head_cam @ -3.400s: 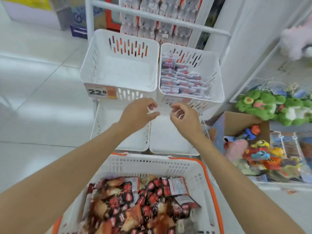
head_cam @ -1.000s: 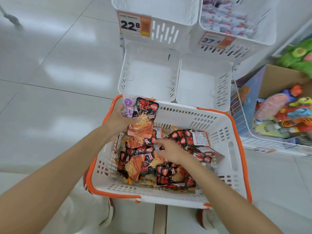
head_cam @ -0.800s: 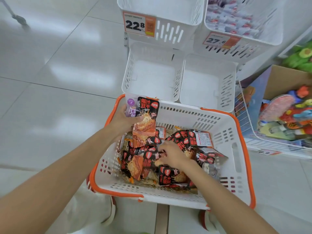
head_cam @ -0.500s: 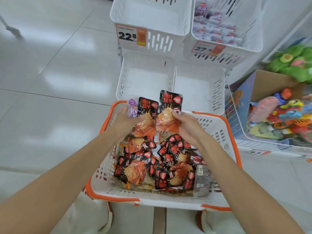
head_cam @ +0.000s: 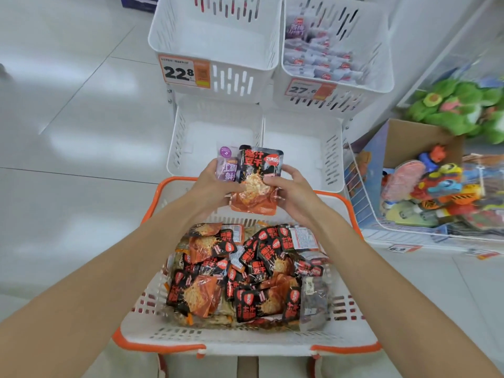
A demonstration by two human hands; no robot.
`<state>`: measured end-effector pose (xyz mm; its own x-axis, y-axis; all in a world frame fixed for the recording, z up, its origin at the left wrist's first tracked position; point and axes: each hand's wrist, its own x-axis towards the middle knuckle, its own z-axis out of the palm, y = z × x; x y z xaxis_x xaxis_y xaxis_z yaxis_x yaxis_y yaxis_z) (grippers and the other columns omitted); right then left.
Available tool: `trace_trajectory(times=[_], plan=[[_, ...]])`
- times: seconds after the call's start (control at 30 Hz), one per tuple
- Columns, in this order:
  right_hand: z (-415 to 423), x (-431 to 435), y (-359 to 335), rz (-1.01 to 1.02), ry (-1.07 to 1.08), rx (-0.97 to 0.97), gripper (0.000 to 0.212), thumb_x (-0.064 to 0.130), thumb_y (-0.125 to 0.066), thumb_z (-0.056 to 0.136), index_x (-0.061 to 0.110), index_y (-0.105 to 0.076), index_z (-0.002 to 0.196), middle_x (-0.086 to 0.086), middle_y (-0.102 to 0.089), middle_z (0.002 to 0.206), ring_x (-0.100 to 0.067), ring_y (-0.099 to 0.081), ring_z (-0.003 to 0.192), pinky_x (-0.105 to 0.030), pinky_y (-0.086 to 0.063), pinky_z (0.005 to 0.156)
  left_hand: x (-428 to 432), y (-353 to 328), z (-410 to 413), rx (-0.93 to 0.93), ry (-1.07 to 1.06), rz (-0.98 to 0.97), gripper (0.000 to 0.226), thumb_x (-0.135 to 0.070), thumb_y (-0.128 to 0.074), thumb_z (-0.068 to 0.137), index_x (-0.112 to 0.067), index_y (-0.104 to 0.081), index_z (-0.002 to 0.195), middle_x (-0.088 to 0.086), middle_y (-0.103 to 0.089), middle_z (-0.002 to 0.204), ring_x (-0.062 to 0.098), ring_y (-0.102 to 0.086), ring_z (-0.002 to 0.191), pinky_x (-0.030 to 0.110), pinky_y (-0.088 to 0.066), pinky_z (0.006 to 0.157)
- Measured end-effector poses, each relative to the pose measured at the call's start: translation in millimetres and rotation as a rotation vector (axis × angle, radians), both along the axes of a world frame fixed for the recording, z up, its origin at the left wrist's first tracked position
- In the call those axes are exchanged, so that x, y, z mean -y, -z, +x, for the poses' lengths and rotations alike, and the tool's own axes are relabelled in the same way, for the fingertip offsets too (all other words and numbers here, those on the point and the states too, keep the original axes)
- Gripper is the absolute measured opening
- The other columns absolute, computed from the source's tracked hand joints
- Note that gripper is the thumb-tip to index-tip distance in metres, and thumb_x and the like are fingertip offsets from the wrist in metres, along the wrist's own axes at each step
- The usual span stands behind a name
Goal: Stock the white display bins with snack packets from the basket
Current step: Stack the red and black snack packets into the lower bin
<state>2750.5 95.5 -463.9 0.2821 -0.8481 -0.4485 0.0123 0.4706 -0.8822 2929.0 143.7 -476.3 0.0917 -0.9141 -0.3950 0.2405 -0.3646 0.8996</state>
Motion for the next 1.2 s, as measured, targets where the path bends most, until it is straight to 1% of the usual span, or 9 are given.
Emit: trace_trajectory(times=[0.2,0.37,0.5,0.6,0.7,0.83,1.0,1.13,1.2], plan=[[-17.8,75.1,-13.0,-0.147,-0.179,-0.132,0.068,0.004,-0.071,0.085,0.023,-0.036,0.141,-0.012,-0.062,0.114,-0.021,-0.068,0.093,-0.028,-0.055,0.079,47.6,5.3,-2.8,0.141,0.083,-0.069,0.061,0.012,-0.068,0.080,-0.020,-0.048,0.128,0.010,-0.069,0.114,0.029,-0.069,0.099,0.033,-0.056,0.063],[-33.5,131.0,5.2,-0.226,-0.490,-0.306,0.023,0.002,-0.068,0.087,0.007,-0.065,0.109,-0.006,-0.071,0.102,-0.017,-0.068,0.090,-0.030,-0.055,0.080,104.8,10.0,-3.6,0.192,0.133,-0.115,0.060,0.012,-0.068,0.080,-0.020,-0.049,0.126,0.002,-0.069,0.110,0.020,-0.070,0.094,0.032,-0.057,0.062],[-51.8,167.8,18.8,-0.317,-0.406,-0.331,0.014,0.000,-0.066,0.087,0.005,-0.065,0.101,-0.008,-0.070,0.095,-0.018,-0.067,0.087,-0.033,-0.055,0.084,141.3,24.2,-2.1,0.140,0.144,-0.116,0.045,0.002,-0.067,0.085,-0.018,-0.051,0.123,0.001,-0.068,0.104,0.011,-0.069,0.079,0.025,-0.057,0.062],[-68.3,191.3,29.7,-0.418,-0.363,-0.427,0.012,0.000,-0.066,0.088,0.004,-0.063,0.099,-0.006,-0.067,0.091,-0.010,-0.064,0.083,-0.026,-0.052,0.078,155.1,40.2,11.6,0.197,0.117,-0.069,0.038,-0.007,-0.064,0.090,-0.018,-0.051,0.124,0.001,-0.065,0.109,0.016,-0.067,0.092,0.033,-0.059,0.079],[-75.4,206.6,47.9,-0.533,-0.367,-0.581,0.013,-0.002,-0.065,0.088,0.010,-0.060,0.089,0.000,-0.062,0.080,0.001,-0.059,0.068,-0.014,-0.044,0.064,156.8,55.0,22.8,0.222,0.150,-0.052,0.032,-0.004,-0.062,0.091,-0.028,-0.056,0.110,-0.004,-0.068,0.104,0.015,-0.067,0.092,0.036,-0.055,0.084],[-65.1,210.4,86.3,-0.667,-0.487,-0.848,0.018,-0.001,-0.065,0.081,0.015,-0.062,0.089,0.003,-0.060,0.078,-0.016,-0.057,0.075,-0.030,-0.042,0.067,153.9,66.3,26.3,0.219,0.163,-0.046,0.034,-0.004,-0.062,0.091,-0.027,-0.058,0.115,-0.004,-0.070,0.106,0.010,-0.069,0.091,0.030,-0.058,0.082],[-51.9,201.0,126.5,-0.462,-0.798,-0.894,0.018,0.008,-0.070,0.082,0.019,-0.065,0.096,0.008,-0.065,0.097,-0.016,-0.063,0.095,-0.023,-0.046,0.078,153.1,73.2,23.0,0.237,0.169,-0.031,0.037,-0.008,-0.063,0.091,-0.026,-0.057,0.122,-0.006,-0.070,0.108,0.010,-0.069,0.096,0.024,-0.058,0.077],[-52.6,210.6,121.2,-0.141,-0.834,-0.734,0.025,0.035,-0.077,0.082,0.021,-0.069,0.101,0.006,-0.067,0.108,-0.010,-0.063,0.102,-0.021,-0.047,0.085,154.0,76.9,23.6,0.238,0.161,-0.016,0.038,-0.010,-0.065,0.090,-0.027,-0.056,0.124,-0.007,-0.069,0.110,0.008,-0.069,0.096,0.023,-0.058,0.076],[-49.7,214.7,119.7,-0.086,-0.876,-0.715,0.025,0.035,-0.076,0.082,0.024,-0.069,0.104,0.004,-0.064,0.117,-0.011,-0.060,0.108,-0.024,-0.048,0.092,155.2,78.0,22.9,0.236,0.157,-0.011,0.038,-0.011,-0.065,0.091,-0.027,-0.056,0.124,-0.008,-0.069,0.110,0.008,-0.069,0.095,0.024,-0.058,0.077]])
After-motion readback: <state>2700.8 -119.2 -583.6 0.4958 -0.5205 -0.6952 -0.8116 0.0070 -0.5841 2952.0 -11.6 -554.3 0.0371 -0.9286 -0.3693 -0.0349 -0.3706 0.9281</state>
